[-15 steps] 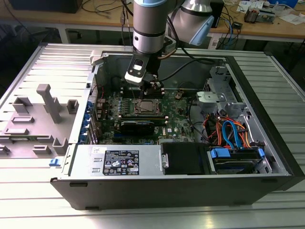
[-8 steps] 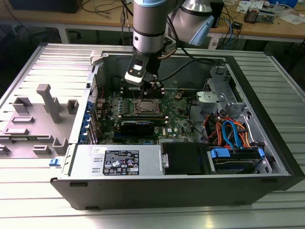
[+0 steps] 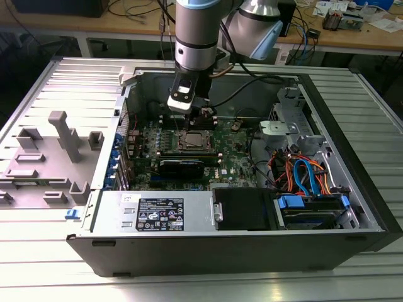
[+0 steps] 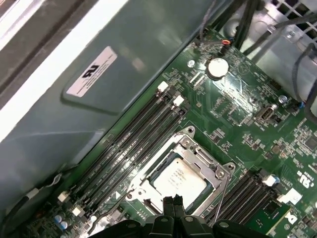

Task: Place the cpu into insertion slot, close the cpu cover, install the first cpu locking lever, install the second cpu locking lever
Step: 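Install the first cpu locking lever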

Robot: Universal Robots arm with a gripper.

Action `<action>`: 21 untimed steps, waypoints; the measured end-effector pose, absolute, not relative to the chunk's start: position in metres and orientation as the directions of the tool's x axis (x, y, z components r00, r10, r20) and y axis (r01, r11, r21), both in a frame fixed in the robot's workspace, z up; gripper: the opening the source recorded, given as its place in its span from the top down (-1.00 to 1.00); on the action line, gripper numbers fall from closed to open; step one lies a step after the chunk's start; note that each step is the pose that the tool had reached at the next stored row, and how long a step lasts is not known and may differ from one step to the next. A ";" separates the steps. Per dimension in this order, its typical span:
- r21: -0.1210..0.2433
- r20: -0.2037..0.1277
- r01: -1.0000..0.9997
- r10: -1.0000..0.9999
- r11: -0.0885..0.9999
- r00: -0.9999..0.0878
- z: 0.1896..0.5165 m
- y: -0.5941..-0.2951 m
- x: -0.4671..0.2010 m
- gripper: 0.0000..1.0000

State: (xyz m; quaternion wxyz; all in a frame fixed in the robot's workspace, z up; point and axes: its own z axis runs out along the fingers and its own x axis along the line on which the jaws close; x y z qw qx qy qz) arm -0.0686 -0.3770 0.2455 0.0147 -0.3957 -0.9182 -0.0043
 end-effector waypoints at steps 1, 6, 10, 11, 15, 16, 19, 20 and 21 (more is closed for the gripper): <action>-0.004 0.030 0.725 0.725 0.689 -0.688 0.247 -0.377 -0.069 0.79; -0.003 0.030 0.678 0.677 0.735 -0.735 0.257 -0.377 -0.070 0.79; -0.003 0.030 0.609 0.609 0.793 -0.793 0.257 -0.377 -0.070 0.79; -0.003 0.030 0.594 0.594 0.804 -0.804 0.257 -0.377 -0.070 0.79; -0.003 0.030 0.575 0.574 0.818 -0.818 0.257 -0.377 -0.070 0.79; -0.003 0.030 0.575 0.574 0.818 -0.818 0.257 -0.377 -0.070 0.79; -0.003 0.030 0.574 0.574 0.819 -0.818 0.257 -0.377 -0.070 0.79; -0.002 0.030 0.574 0.574 0.819 -0.818 0.257 -0.377 -0.070 0.79; -0.003 0.030 0.574 0.574 0.819 -0.818 0.257 -0.377 -0.071 0.79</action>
